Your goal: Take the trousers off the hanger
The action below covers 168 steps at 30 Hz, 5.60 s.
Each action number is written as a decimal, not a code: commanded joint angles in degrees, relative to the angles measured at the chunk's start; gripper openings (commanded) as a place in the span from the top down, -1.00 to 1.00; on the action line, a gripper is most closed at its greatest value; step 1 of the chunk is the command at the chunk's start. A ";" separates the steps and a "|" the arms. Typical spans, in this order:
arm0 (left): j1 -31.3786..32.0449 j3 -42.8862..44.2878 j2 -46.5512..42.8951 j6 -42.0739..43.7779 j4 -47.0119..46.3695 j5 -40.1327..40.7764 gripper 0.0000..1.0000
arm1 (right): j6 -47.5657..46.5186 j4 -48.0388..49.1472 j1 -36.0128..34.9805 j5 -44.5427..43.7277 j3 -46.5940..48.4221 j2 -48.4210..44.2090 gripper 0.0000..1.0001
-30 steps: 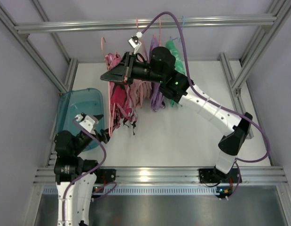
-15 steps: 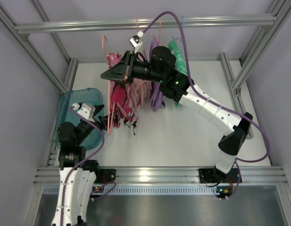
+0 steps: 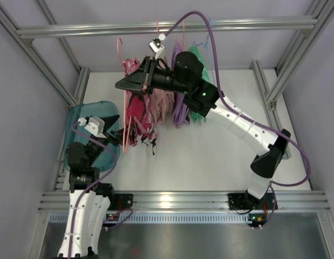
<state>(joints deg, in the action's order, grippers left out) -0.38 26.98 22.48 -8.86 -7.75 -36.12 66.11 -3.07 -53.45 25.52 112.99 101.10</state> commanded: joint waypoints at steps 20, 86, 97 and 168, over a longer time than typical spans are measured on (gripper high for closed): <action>8.64 0.18 6.17 0.25 -11.15 11.59 -0.52 | -1.33 10.81 -0.78 0.15 4.88 -2.66 1.00; 8.73 18.25 8.89 -11.26 -2.27 16.25 1.00 | -9.59 10.37 1.51 4.09 -11.03 -8.81 1.00; 8.64 37.78 14.95 -23.04 1.15 19.77 1.00 | -16.62 9.84 1.60 7.35 -25.27 -12.50 1.00; 1.79 25.41 0.28 36.46 10.22 71.19 1.00 | -39.91 -18.19 5.11 14.39 -18.51 -20.85 1.00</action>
<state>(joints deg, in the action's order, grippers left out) 1.61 52.93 20.86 24.95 15.92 34.13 28.71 -20.25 -48.88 39.13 90.39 83.90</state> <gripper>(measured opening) 0.108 0.026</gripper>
